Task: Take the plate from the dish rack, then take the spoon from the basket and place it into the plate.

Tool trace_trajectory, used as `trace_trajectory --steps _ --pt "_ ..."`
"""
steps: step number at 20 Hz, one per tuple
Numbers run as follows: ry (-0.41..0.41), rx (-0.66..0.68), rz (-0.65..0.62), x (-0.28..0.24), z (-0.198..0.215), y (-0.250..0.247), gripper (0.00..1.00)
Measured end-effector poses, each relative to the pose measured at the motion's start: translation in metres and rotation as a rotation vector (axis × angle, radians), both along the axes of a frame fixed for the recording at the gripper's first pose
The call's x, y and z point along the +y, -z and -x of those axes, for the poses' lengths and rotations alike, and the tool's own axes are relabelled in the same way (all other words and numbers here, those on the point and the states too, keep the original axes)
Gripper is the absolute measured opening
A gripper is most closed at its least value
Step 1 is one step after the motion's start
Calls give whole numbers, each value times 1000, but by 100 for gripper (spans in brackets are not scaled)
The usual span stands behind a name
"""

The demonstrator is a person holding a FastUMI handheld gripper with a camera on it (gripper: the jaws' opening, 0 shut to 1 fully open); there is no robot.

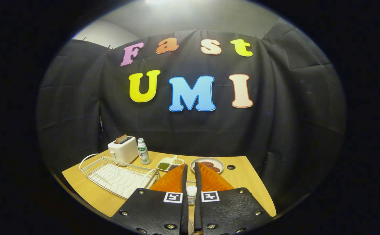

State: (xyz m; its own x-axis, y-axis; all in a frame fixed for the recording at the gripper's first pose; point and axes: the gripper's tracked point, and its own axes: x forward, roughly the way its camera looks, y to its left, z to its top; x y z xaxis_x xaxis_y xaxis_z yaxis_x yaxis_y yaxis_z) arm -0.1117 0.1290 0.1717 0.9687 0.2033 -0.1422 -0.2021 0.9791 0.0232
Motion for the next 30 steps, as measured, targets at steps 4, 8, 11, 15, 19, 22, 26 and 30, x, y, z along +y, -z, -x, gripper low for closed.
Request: trace_trajectory --steps 4,8,11,15,19,22,26,30 --pt "-4 39 14 8 6 5 7" --pt "-36 81 45 20 14 15 7" --pt "-57 123 78 28 18 30 7" --pt "-82 176 76 41 22 49 7" --pt "-99 221 74 47 26 65 7" --pt "-106 261 75 50 27 78 6" --pt "-130 310 85 59 28 98 7" --pt "-171 352 100 74 30 118 7"
